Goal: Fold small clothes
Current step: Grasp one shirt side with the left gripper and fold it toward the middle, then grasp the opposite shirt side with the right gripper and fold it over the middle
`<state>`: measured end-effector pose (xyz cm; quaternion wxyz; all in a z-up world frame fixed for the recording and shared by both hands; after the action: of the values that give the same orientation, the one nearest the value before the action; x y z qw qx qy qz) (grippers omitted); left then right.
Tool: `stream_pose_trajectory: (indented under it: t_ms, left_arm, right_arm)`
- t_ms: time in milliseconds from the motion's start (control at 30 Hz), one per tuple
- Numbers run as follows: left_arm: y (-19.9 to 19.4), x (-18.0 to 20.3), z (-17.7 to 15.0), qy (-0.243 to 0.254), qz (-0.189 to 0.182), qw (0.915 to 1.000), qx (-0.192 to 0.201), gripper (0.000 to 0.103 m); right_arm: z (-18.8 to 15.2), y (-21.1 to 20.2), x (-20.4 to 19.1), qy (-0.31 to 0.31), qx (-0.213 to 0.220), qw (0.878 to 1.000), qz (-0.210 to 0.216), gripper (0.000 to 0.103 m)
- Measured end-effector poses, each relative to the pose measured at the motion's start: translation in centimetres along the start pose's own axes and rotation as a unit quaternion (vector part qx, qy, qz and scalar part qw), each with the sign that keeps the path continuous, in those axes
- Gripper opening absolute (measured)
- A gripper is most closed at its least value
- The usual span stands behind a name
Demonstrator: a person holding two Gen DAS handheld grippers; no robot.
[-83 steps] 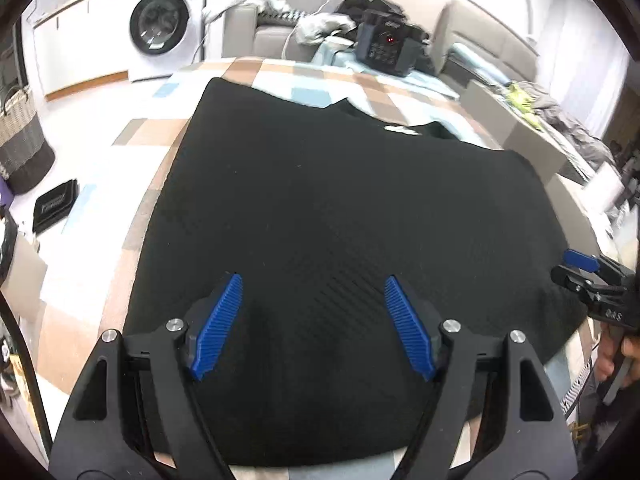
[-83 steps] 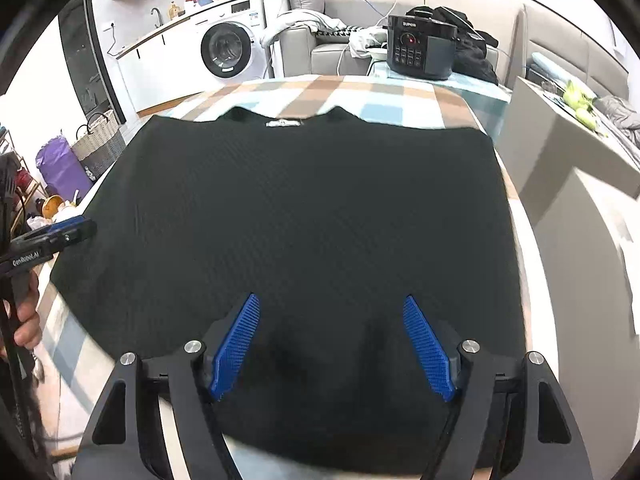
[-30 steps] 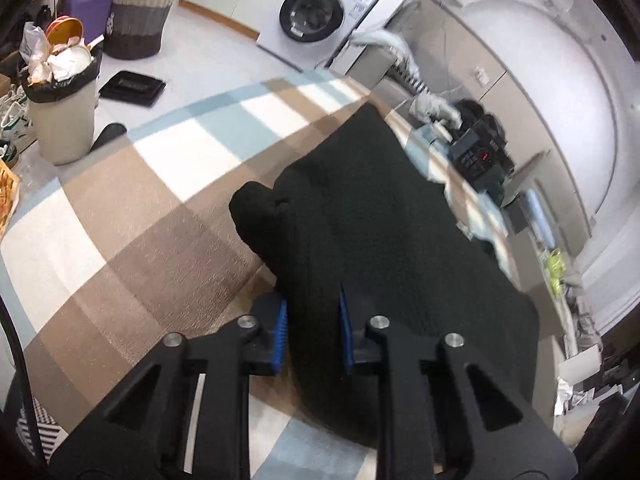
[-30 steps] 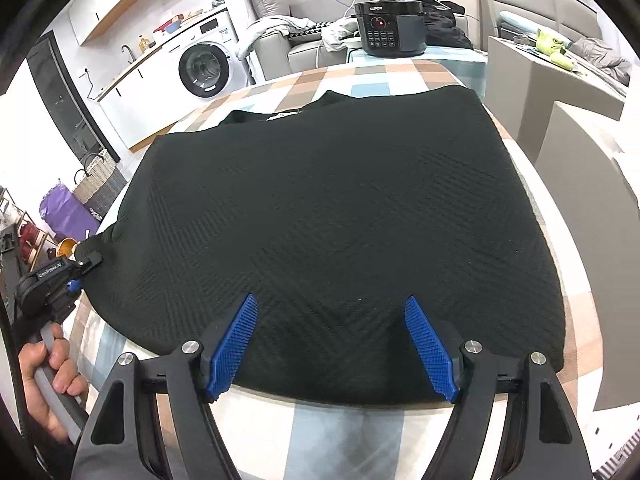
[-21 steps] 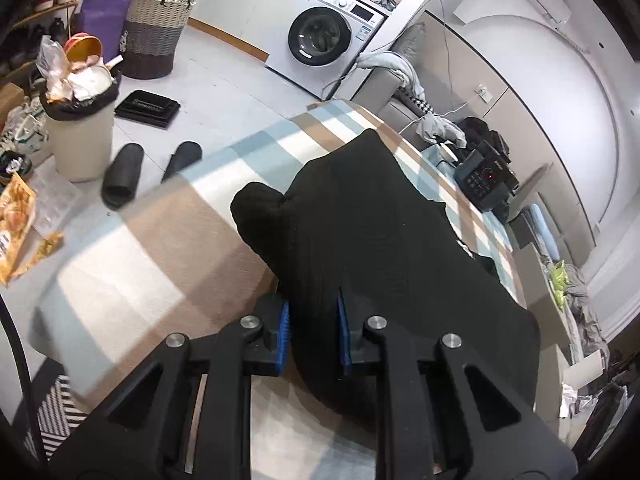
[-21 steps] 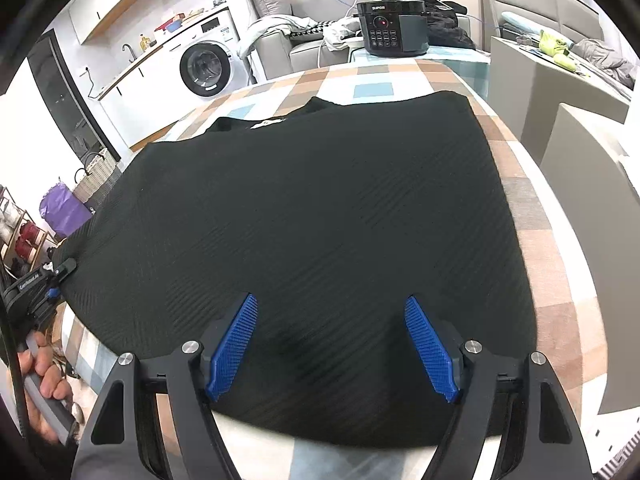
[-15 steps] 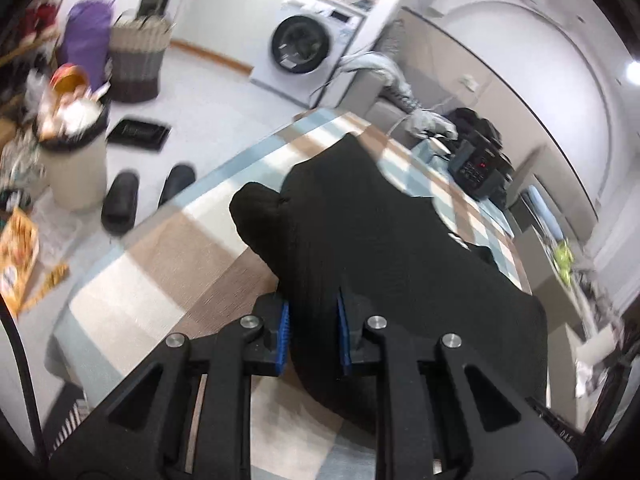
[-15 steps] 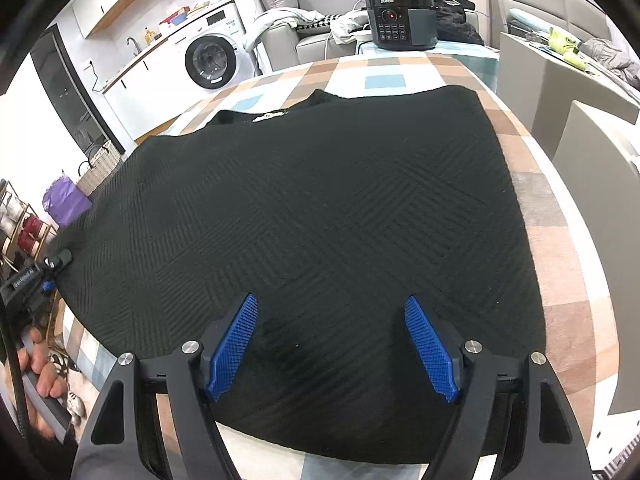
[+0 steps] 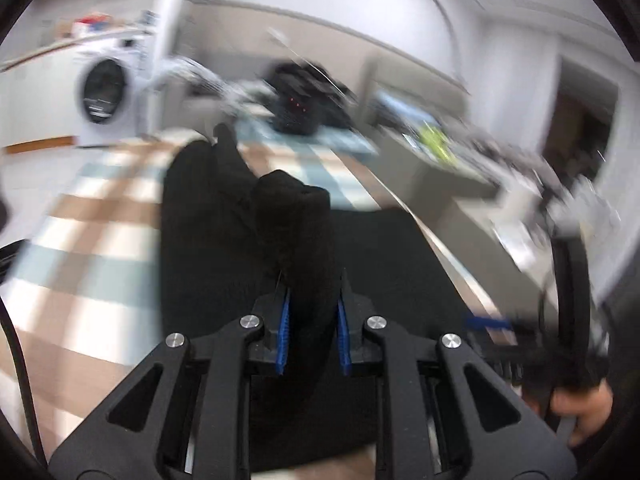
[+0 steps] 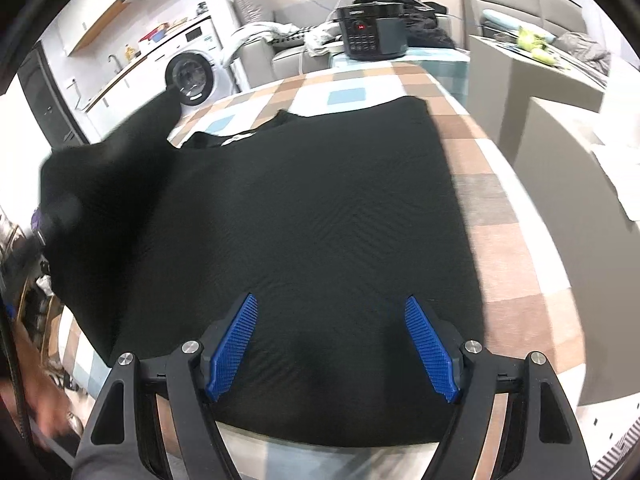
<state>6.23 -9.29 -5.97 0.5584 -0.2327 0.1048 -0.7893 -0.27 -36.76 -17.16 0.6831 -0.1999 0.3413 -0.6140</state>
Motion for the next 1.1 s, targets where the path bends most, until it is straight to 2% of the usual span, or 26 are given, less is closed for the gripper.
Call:
stream_pose_trajectory:
  t_ms: [67, 133, 167, 233, 300, 333, 433, 533, 700, 767, 867, 933, 1000, 1033, 1067, 1100]
  left_arm:
    - [1.8, 2.3, -2.3, 0.021, -0.034, 0.9982, -0.045, 0.016]
    - [2.8, 3.4, -4.4, 0.030, -0.044, 0.9948, -0.086, 0.018]
    - [2.9, 3.6, -5.0, 0.037, -0.048, 0.9935, -0.096, 0.022]
    - [2.0, 3.7, -5.6, 0.048, -0.067, 0.9916, -0.099, 0.033]
    - [0.7, 3.6, -5.7, 0.039, -0.085, 0.9910, -0.095, 0.065]
    - [-0.2, 3.3, -5.5, 0.030, -0.092, 0.9914, -0.088, 0.068]
    - [-2.6, 2.1, -4.6, 0.026, -0.099, 0.9923, -0.069, 0.069]
    - [-4.0, 0.2, -3.8, 0.015, -0.072, 0.9957, -0.056, 0.069]
    - [-4.2, -3.4, -2.7, -0.026, -0.025, 0.9982, -0.047, 0.069]
    - [-4.2, -4.7, -2.6, -0.036, -0.006, 0.9982, -0.047, 0.069]
    - [-4.3, -6.7, -2.5, -0.045, 0.023, 0.9975, -0.049, 0.069]
    - [-4.3, -7.8, -2.5, -0.054, 0.033, 0.9968, -0.050, 0.069]
    - [-4.2, -8.9, -2.6, -0.064, 0.038, 0.9958, -0.054, 0.069]
    - [-4.2, -9.3, -2.7, -0.067, 0.041, 0.9955, -0.054, 0.069]
    - [-4.1, -9.5, -2.7, -0.069, 0.043, 0.9952, -0.054, 0.069]
    - [-4.1, -9.9, -2.7, -0.072, 0.045, 0.9949, -0.055, 0.069]
  right_arm:
    - [0.0, -0.2, 0.8, 0.009, -0.001, 1.000, -0.010, 0.078]
    - [-0.1, -0.4, 1.5, 0.016, -0.002, 1.000, -0.015, 0.078]
    - [-0.1, -0.4, 1.7, 0.018, -0.003, 1.000, -0.018, 0.078]
    - [0.1, -0.5, 2.0, 0.022, -0.003, 1.000, -0.016, 0.078]
    - [0.4, -0.5, 2.1, 0.036, -0.004, 0.999, 0.003, 0.078]
    - [0.8, -0.7, 2.3, 0.050, -0.002, 0.999, 0.020, 0.078]
    - [1.6, -1.1, 2.2, 0.075, 0.004, 0.996, 0.053, 0.078]
    - [2.2, -1.3, 1.2, 0.084, 0.004, 0.992, 0.094, 0.078]
    - [2.2, 0.3, -1.6, 0.105, -0.032, 0.976, 0.187, 0.078]
    - [2.1, 1.2, -2.7, 0.107, -0.048, 0.973, 0.197, 0.078]
    - [1.6, 2.6, -3.6, 0.101, -0.066, 0.974, 0.191, 0.078]
    - [1.1, 3.6, -3.7, 0.103, -0.082, 0.976, 0.172, 0.070]
    - [0.6, 4.0, -3.3, 0.113, -0.091, 0.974, 0.174, 0.029]
    - [0.5, 3.9, -2.9, 0.122, -0.092, 0.971, 0.183, 0.025]
    - [0.5, 3.5, -2.6, 0.131, -0.086, 0.967, 0.199, 0.015]
    - [0.6, 2.7, -2.5, 0.135, -0.077, 0.962, 0.224, 0.014]
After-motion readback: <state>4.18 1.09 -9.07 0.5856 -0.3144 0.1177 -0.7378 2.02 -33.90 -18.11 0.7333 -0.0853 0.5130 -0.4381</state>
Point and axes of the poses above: each gripper's, at about its wrist camera, not at the fingertips, and y roughly the way its jaws point, x to its right, z to its top, the point moved 1 cm from there along y, roughly the way its jaws point, and after that the axes turned 8 degrees about x, right-handed, at the moved point
